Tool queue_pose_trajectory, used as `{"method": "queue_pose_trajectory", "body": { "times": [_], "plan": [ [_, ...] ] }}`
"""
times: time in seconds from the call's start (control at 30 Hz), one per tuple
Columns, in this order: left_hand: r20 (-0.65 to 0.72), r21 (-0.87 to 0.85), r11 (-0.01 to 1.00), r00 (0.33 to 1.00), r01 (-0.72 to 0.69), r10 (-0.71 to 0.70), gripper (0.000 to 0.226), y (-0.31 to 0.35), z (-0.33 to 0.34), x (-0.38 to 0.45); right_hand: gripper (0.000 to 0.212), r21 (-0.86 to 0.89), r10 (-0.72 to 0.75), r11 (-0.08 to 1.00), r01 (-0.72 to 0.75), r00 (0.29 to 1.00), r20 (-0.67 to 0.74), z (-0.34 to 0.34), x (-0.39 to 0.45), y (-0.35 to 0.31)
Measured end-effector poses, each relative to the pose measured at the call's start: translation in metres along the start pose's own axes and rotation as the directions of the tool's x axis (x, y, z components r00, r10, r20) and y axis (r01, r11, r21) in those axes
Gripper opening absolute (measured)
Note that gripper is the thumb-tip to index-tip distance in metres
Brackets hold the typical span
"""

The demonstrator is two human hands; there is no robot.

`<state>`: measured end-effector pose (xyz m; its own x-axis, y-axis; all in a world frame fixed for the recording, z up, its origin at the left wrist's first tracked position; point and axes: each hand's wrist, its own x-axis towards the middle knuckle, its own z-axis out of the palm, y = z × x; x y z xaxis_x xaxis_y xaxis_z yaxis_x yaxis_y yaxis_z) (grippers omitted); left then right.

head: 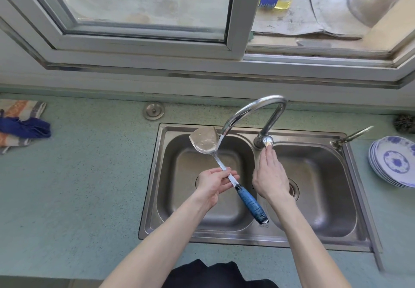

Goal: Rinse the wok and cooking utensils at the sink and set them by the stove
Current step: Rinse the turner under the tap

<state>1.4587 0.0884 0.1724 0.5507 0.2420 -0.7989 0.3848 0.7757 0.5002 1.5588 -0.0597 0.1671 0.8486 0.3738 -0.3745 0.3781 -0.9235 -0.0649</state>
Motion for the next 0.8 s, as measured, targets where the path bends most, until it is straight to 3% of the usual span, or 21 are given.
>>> {"method": "queue_pose_trajectory", "body": {
  "times": [0.13,0.33,0.43,0.57,0.7,0.8],
  "plan": [
    [-0.018,-0.02,1.0,1.0,-0.013,0.013,0.016,0.003,0.0,0.0,0.077,0.061,0.01,0.998,-0.012,0.999,0.036,-0.002,0.0,-0.004],
    [-0.053,-0.03,0.998,0.998,-0.048,0.046,0.014,0.003,-0.001,-0.003,0.084,0.184,-0.089,0.981,0.058,0.981,0.17,-0.008,0.0,0.013],
    [-0.085,-0.013,0.997,0.994,-0.076,0.075,0.014,0.003,-0.001,-0.005,0.071,0.332,-0.153,0.938,0.093,0.975,0.159,-0.024,-0.004,0.021],
    [-0.128,0.011,0.991,0.983,-0.134,0.134,0.012,-0.002,-0.002,-0.007,0.055,0.523,-0.151,0.843,0.129,0.989,-0.002,-0.026,-0.036,0.006],
    [-0.172,0.061,0.98,0.965,-0.188,0.196,0.012,-0.007,-0.004,-0.011,0.054,0.679,-0.176,0.731,0.069,0.98,0.09,-0.017,-0.077,-0.026],
    [-0.196,0.108,0.967,0.948,-0.233,0.25,0.012,-0.007,-0.007,-0.018,0.04,0.661,-0.187,0.746,0.084,0.978,0.087,-0.006,-0.096,-0.04]
  ]
}}
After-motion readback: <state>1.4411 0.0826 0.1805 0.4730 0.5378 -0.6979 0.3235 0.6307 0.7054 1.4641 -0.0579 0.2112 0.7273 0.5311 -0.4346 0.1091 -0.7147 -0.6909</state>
